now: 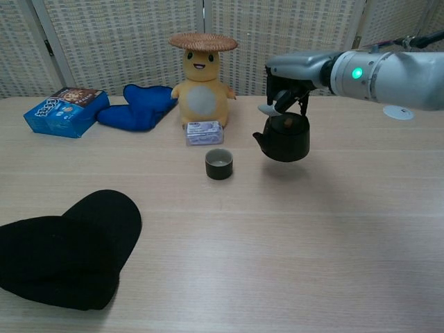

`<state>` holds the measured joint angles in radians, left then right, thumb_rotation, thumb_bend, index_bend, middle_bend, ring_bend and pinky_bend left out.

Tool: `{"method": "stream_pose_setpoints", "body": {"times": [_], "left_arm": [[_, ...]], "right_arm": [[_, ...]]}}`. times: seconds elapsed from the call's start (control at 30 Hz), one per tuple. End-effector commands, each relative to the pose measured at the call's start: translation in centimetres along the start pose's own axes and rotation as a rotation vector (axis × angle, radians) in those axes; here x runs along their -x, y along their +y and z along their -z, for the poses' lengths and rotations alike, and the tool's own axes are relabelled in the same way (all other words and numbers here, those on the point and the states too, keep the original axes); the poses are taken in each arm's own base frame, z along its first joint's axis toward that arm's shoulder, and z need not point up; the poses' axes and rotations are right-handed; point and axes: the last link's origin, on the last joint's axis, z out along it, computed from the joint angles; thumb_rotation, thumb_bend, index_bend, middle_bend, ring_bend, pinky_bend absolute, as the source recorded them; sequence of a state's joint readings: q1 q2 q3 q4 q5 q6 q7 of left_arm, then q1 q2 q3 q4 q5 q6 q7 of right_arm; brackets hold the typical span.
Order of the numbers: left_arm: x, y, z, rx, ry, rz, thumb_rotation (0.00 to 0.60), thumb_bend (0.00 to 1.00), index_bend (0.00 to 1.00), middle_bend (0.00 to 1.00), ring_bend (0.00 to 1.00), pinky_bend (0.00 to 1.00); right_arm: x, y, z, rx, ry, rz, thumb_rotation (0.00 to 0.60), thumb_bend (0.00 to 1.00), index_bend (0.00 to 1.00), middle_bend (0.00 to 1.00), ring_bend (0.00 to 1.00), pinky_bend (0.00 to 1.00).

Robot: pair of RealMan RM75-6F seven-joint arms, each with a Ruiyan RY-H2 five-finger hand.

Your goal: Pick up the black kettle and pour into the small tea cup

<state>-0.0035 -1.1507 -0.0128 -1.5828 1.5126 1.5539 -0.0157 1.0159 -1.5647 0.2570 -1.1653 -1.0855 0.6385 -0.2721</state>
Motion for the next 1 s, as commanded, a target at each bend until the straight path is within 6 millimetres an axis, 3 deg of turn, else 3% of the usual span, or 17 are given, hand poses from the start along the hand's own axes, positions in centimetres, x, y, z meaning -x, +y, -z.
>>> {"method": "stream_pose_setpoints", "body": {"times": [0.03,0.4,1.0], "left_arm": [[-0.1,-0.1,0.1,-0.001,0.006,-0.001,0.596,0.09,0.09,0.0,0.04,0.0],[-0.1,-0.4,0.5,-0.011,0.016,-0.001,0.596,0.09,0.09,0.0,0.04,0.0],[0.2,-0.9,1.2,-0.039,0.02,-0.002,0.594,0.09,0.09,0.0,0.05,0.0]], "right_arm": [[-0.2,-0.9,-1.0,-0.005,-0.003,0.023,0.394,0.46,1.0,1.0,0.91,0.62],[-0.6,-2.9,-3.3,-0.008,-0.008,0.121,0.406,0.46,1.0,1.0,0.91,0.62],[-0.8,-6.1,-5.1,-0.038,-0.006,0.243,0.413,0.49,1.0,1.0,0.91,0.62]]}}
